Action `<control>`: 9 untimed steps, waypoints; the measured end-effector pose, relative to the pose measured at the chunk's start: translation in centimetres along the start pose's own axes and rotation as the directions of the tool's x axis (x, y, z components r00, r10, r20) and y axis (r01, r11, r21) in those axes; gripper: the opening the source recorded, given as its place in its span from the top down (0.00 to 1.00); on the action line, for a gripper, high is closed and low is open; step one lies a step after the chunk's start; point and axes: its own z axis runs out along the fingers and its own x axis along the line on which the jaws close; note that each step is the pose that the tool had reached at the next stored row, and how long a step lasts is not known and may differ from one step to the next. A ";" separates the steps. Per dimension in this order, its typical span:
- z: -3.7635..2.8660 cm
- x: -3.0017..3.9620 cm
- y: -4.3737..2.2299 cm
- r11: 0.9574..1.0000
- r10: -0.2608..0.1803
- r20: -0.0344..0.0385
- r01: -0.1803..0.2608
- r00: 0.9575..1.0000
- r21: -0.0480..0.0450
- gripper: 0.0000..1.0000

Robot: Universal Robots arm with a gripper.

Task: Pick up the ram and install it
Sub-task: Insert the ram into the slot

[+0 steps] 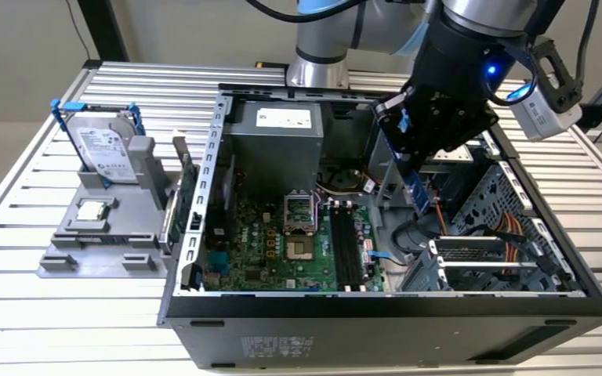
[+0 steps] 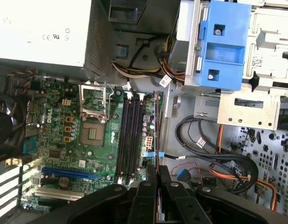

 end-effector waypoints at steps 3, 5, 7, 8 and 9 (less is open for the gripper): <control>0.14 0.00 0.00 1.000 0.000 0.007 0.000 1.000 -0.010 1.00; 0.22 0.00 0.00 1.000 -0.001 0.012 0.001 1.000 -0.019 1.00; 0.29 0.00 -0.01 1.000 -0.001 0.019 0.001 1.000 -0.029 1.00; 0.33 0.00 0.00 0.999 -0.001 0.023 0.002 1.000 -0.032 1.00; 0.36 0.00 0.00 0.999 -0.001 0.027 0.002 1.000 -0.034 1.00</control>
